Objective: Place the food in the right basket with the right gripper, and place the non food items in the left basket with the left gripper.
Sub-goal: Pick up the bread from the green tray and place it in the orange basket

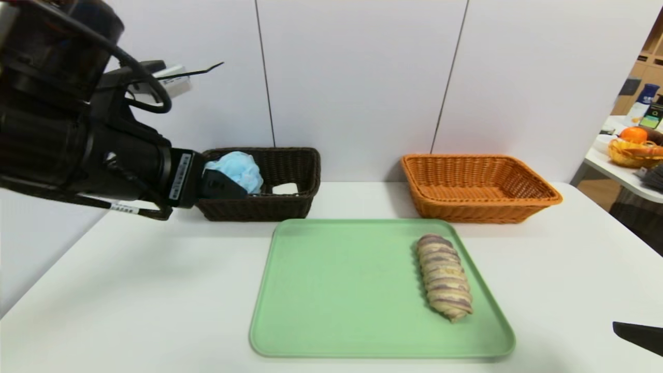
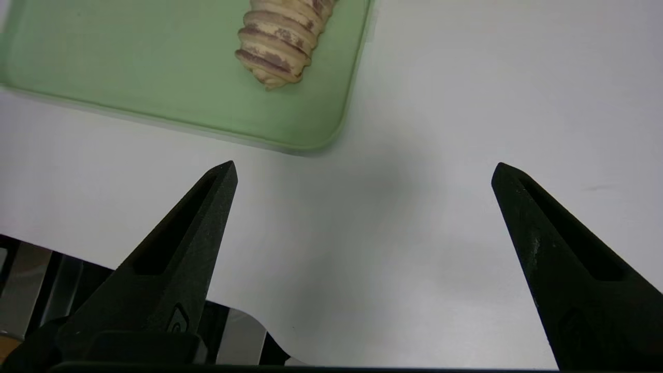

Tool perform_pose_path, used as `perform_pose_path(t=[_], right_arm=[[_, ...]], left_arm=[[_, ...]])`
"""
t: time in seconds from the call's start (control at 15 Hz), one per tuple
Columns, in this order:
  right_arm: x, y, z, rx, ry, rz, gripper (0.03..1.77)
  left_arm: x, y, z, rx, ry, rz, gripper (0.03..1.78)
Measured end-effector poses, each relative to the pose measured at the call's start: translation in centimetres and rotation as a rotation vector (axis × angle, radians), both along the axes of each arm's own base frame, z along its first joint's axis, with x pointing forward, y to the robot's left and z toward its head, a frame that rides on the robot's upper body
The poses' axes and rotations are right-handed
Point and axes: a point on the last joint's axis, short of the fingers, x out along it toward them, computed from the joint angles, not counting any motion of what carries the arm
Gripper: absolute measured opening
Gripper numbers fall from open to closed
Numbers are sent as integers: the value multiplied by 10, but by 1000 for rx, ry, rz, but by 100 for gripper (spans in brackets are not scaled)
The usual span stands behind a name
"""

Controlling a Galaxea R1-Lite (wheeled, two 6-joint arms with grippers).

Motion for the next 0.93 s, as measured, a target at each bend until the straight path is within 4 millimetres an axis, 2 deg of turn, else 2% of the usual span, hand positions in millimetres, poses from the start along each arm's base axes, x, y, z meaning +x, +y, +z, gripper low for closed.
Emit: perform_pose_path(t=[0.27, 0.4, 0.73, 0.93], right_arm=[[19, 2, 15, 6, -5, 2, 170], [32, 4, 18, 11, 16, 0, 170], [76, 15, 17, 28, 131, -1, 170], [105, 36, 17, 27, 231, 53, 170]], left_arm=[[-38, 16, -11, -61, 32, -206, 169], [-49, 20, -18, -91, 36, -279, 169], [-57, 24, -32, -92, 36, -285, 169], [-53, 22, -34, -93, 36, -285, 169]])
